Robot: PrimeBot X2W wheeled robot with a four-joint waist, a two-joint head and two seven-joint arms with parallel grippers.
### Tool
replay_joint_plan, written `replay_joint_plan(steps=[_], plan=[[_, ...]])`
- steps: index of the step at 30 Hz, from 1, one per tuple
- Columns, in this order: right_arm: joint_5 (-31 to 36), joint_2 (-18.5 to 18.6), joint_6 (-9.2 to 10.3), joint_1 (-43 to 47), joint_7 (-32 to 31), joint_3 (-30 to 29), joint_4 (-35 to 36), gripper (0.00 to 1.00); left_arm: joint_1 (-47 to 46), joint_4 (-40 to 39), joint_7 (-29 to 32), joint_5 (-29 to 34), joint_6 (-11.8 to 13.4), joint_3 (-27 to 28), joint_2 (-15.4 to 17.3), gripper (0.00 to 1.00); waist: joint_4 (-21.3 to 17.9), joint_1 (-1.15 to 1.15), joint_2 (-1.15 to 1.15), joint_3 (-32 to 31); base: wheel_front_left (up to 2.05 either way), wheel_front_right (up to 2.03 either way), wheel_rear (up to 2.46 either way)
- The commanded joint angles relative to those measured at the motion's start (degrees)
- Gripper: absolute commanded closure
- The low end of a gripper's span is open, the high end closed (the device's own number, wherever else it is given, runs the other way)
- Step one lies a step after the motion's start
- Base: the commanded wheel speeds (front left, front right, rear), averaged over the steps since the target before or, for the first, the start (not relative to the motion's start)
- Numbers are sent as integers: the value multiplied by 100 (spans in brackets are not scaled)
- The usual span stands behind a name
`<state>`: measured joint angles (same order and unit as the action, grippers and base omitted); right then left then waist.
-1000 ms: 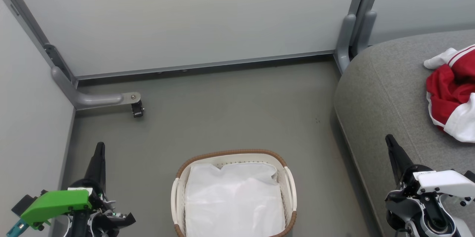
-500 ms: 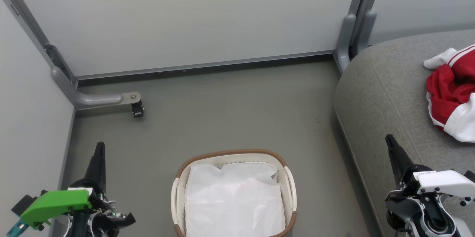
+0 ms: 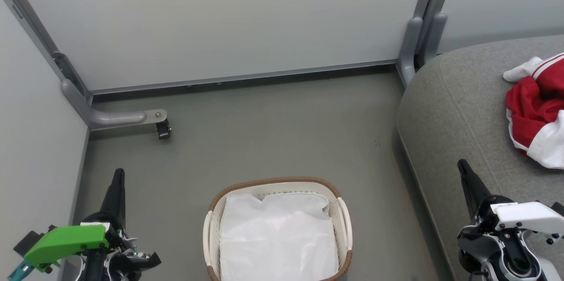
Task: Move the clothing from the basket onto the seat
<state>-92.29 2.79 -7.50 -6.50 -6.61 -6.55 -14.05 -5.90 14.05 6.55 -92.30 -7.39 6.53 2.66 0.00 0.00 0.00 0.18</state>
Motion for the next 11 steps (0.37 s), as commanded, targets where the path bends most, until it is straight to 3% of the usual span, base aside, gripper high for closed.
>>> replay_joint_plan(steps=[1, 11], plan=[[-22, 16, 1, 59, -9, -10, 21, 100, -65, -9, 18, -21, -28, 11, 40, 100, 0, 0, 0, 0, 0, 0, 0], [-23, 16, 1, 59, -8, -10, 21, 100, -65, -8, 18, -21, -28, 11, 40, 100, 0, 0, 0, 0, 0, 0, 0]])
